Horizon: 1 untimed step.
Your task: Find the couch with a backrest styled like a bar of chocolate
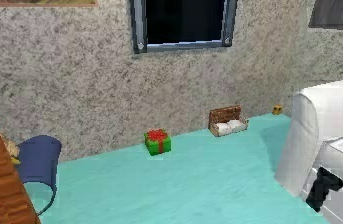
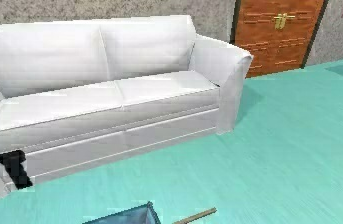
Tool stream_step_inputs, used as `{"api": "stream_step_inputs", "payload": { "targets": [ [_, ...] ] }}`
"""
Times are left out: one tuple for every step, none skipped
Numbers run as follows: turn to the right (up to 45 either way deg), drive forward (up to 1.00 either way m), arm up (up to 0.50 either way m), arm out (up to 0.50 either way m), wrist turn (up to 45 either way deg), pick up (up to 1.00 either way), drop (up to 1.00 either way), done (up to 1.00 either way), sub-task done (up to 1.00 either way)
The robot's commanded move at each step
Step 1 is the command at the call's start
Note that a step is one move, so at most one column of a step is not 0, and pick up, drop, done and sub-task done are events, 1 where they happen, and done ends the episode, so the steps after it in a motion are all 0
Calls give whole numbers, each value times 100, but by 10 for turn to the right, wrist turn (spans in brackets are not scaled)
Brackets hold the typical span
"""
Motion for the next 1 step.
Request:
{"api": "stream_step_inputs", "payload": {
  "targets": [
    [150,0,0,0,0,0,0,0,0]
  ]
}}
